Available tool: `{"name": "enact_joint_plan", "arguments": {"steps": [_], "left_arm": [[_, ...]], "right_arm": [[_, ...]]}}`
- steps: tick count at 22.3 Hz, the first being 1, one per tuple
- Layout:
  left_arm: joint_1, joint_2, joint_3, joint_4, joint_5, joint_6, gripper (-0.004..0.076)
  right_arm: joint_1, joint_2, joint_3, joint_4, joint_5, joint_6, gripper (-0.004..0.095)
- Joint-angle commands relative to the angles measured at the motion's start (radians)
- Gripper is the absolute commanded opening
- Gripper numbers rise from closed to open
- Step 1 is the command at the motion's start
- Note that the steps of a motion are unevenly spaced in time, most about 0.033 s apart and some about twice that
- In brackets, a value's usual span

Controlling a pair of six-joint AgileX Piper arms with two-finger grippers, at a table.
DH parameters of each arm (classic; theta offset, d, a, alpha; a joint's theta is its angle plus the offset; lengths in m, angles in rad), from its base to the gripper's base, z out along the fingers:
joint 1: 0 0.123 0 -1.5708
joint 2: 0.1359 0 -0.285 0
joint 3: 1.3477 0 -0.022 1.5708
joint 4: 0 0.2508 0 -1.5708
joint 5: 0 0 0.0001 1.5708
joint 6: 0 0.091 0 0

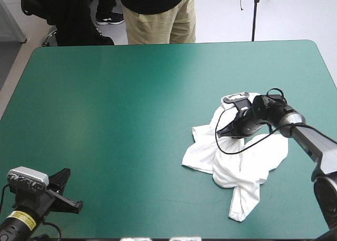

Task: Fold the cloth

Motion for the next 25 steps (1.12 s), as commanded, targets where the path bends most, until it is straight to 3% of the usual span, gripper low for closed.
{"name": "enact_joint_plan", "arguments": {"steps": [1, 7, 12, 19, 23, 25], "left_arm": [[-0.004, 0.012, -0.023, 0.02, -0.072, -0.009, -0.0017], [-0.004, 0.012, -0.025, 0.024, -0.082, -0.009, -0.0017], [-0.004, 0.012, -0.028, 0.049, -0.091, 0.009, -0.0017], [-0.004, 0.012, -0.133, 0.181, -0.022, 0.012, -0.0017], [-0.004, 0.012, -0.141, 0.182, 0.019, 0.01, -0.0017], [-0.004, 0.012, -0.141, 0.182, 0.019, -0.001, -0.0017]], "right_arm": [[0.069, -0.01, -0.068, 0.056, -0.013, -0.047, -0.0013], [0.225, 0.139, -0.235, 0.056, 0.051, -0.042, -0.0013], [0.464, 0.358, -0.607, 0.054, 0.163, -0.05, -0.0013], [0.749, 0.578, -1.106, 0.058, 0.376, -0.085, -0.0013], [0.8, 0.583, -1.152, -0.102, 0.409, -0.021, 0.0001], [0.782, 0.577, -1.154, -0.11, 0.422, -0.015, 0.0077]]}}
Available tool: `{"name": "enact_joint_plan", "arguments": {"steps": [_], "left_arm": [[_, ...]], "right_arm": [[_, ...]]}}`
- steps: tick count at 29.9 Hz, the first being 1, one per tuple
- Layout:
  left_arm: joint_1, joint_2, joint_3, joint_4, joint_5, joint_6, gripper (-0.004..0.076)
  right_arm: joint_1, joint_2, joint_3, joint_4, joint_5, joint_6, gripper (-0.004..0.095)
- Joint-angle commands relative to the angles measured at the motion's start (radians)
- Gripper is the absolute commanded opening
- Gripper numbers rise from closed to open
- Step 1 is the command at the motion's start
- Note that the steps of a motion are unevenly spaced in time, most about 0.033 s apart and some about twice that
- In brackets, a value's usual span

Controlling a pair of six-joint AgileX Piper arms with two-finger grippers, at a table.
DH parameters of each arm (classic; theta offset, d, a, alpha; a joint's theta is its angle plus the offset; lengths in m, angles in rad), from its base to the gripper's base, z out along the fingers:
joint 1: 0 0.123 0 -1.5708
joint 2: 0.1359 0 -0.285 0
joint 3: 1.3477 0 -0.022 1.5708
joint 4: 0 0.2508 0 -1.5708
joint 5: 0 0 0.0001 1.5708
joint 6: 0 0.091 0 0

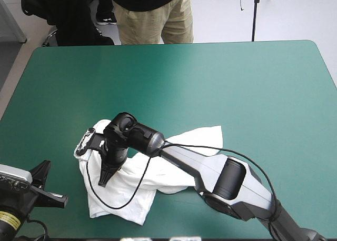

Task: Fold the cloth

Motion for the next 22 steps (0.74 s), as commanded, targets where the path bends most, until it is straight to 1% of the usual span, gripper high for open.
{"name": "enact_joint_plan", "arguments": {"steps": [1, 4, 6, 7, 9, 10, 11, 13, 14, 15, 17, 18, 22], "left_arm": [[-0.004, 0.014, -0.033, 0.025, -0.052, -0.022, -0.0017], [-0.004, 0.014, -0.033, 0.022, -0.052, -0.024, -0.0017], [-0.004, 0.014, -0.033, 0.022, -0.052, -0.035, -0.0015], [-0.004, 0.014, -0.033, 0.017, -0.052, -0.043, -0.0008], [-0.004, 0.021, -0.033, 0.003, -0.049, -0.093, 0.0034], [-0.004, 0.028, -0.033, -0.001, -0.047, -0.12, 0.0074], [-0.004, 0.038, -0.033, -0.005, -0.036, -0.161, 0.013], [-0.004, 0.067, -0.033, -0.005, -0.01, -0.234, 0.027], [-0.004, 0.094, -0.033, 0.0, 0.011, -0.297, 0.0372], [-0.004, 0.117, -0.033, 0.006, 0.028, -0.344, 0.0432], [-0.004, 0.184, -0.033, 0.027, 0.074, -0.437, 0.0522], [-0.004, 0.214, -0.037, 0.033, 0.087, -0.462, 0.053], [-0.004, 0.372, -0.091, 0.035, 0.113, -0.464, 0.0525]], "right_arm": [[-0.04, -0.079, -0.042, -0.041, 0.016, 0.021, 0.0154], [-0.078, -0.1, -0.044, 0.001, 0.051, 0.029, 0.0448], [-0.104, -0.127, -0.042, 0.028, 0.051, 0.05, 0.0608], [-0.119, -0.146, -0.042, 0.033, 0.051, 0.05, 0.0658], [-0.146, -0.189, -0.042, 0.031, 0.051, 0.05, 0.0675], [-0.161, -0.219, -0.042, 0.031, 0.051, 0.05, 0.0669], [-0.173, -0.249, -0.042, 0.029, 0.051, 0.052, 0.0658], [-0.205, -0.315, -0.04, 0.021, 0.052, 0.061, 0.063], [-0.22, -0.348, -0.038, 0.007, 0.052, 0.067, 0.0622], [-0.231, -0.377, -0.033, -0.008, 0.052, 0.076, 0.0617], [-0.259, -0.452, 0.005, -0.043, 0.052, 0.08, 0.0617], [-0.273, -0.484, 0.038, -0.057, 0.052, 0.082, 0.0617], [-0.331, -0.647, 0.242, -0.079, 0.052, 0.09, 0.0617]]}}
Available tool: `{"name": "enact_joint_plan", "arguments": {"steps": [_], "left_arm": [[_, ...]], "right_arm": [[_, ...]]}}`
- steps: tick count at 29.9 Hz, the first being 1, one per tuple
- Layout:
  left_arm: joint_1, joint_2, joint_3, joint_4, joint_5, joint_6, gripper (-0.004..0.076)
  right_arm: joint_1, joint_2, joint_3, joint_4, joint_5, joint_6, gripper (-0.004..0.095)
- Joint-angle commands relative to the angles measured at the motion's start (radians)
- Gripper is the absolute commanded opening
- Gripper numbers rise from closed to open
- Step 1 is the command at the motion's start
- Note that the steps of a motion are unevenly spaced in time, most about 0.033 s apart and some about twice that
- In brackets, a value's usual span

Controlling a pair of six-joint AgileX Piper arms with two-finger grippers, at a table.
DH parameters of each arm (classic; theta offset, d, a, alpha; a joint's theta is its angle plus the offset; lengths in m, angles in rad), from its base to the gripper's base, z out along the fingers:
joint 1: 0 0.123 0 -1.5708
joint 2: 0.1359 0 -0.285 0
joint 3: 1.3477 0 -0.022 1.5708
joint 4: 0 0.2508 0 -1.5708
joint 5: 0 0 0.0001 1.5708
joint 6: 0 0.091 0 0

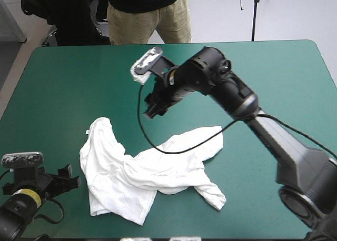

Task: Fold the cloth

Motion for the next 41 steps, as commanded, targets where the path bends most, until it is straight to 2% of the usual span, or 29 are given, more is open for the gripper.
{"name": "enact_joint_plan", "arguments": {"steps": [1, 6, 8, 11, 15, 22, 27, 31, 37, 39, 41], "left_arm": [[-0.004, 0.146, -0.092, 0.038, -0.015, -0.027, 0.0524], [0.007, 0.372, -0.2, 0.078, 0.013, -0.016, 0.0517], [0.042, 0.451, -0.247, 0.038, -0.008, 0.042, 0.0504], [0.146, 0.573, -0.351, -0.175, -0.028, 0.255, 0.048], [0.308, 0.688, -0.462, -0.384, 0.015, 0.532, 0.0475], [0.512, 0.788, -0.498, -0.519, 0.038, 0.771, 0.0475], [0.514, 0.854, -0.498, -0.57, 0.05, 0.852, 0.0475], [0.514, 0.906, -0.498, -0.55, -0.003, 0.852, 0.0475], [0.514, 1.034, -0.498, -0.541, -0.012, 0.852, 0.047], [0.514, 1.065, -0.498, -0.547, -0.017, 0.852, 0.0443], [0.514, 1.091, -0.498, -0.551, -0.014, 0.852, 0.0373]], "right_arm": [[-0.053, -0.18, 0.165, -0.017, 0.007, 0.006, 0.0617], [-0.105, -0.317, 0.427, -0.022, -0.029, 0.013, 0.0601], [-0.112, -0.347, 0.481, -0.022, -0.047, 0.013, 0.0594], [-0.116, -0.373, 0.514, -0.018, -0.052, 0.013, 0.0594], [-0.116, -0.393, 0.516, -0.018, -0.041, 0.015, 0.0593], [-0.116, -0.406, 0.516, -0.025, -0.043, 0.015, 0.059], [-0.116, -0.406, 0.516, -0.025, -0.042, 0.024, 0.059], [-0.116, -0.406, 0.516, -0.029, -0.041, 0.033, 0.059], [-0.116, -0.406, 0.516, -0.029, -0.041, 0.04, 0.059], [-0.116, -0.406, 0.516, -0.038, -0.039, 0.041, 0.059], [-0.116, -0.406, 0.516, -0.058, -0.029, 0.054, 0.0586]]}}
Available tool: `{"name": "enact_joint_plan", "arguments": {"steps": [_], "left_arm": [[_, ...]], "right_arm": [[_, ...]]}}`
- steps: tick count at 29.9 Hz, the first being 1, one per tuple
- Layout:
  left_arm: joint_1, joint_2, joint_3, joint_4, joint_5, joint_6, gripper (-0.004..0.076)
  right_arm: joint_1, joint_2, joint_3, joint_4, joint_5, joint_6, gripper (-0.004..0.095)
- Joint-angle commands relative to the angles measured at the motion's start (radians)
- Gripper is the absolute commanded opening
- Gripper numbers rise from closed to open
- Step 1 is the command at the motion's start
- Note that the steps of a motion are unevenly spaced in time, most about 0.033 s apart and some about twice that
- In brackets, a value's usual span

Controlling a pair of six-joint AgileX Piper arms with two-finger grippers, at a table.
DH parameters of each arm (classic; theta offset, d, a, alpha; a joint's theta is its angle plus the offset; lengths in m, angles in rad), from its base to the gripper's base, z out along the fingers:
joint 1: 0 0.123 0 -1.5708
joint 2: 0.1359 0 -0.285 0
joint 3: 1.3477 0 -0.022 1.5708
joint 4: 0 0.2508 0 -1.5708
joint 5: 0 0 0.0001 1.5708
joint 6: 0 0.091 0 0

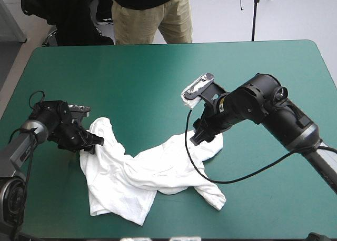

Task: Fold the cloth

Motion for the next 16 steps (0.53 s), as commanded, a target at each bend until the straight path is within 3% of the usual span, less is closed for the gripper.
{"name": "enact_joint_plan", "arguments": {"steps": [1, 6, 13, 16], "left_arm": [[0.0, 0.0, -0.028, -0.019, -0.007, -0.002, 0.0331], [0.0, 0.001, -0.028, -0.014, -0.013, 0.0, -0.0019], [0.0, 0.001, -0.028, -0.017, -0.026, -0.001, -0.0017], [0.0, 0.001, -0.028, -0.029, -0.031, -0.001, -0.0017]], "right_arm": [[-0.01, -0.037, -0.023, -0.046, -0.016, 0.023, 0.0579], [-0.044, -0.047, -0.013, -0.155, 0.012, 0.09, 0.0549], [-0.201, -0.12, 0.178, -0.012, -0.002, 0.008, 0.055], [-0.219, -0.125, 0.285, 0.002, -0.086, 0.006, 0.055]]}}
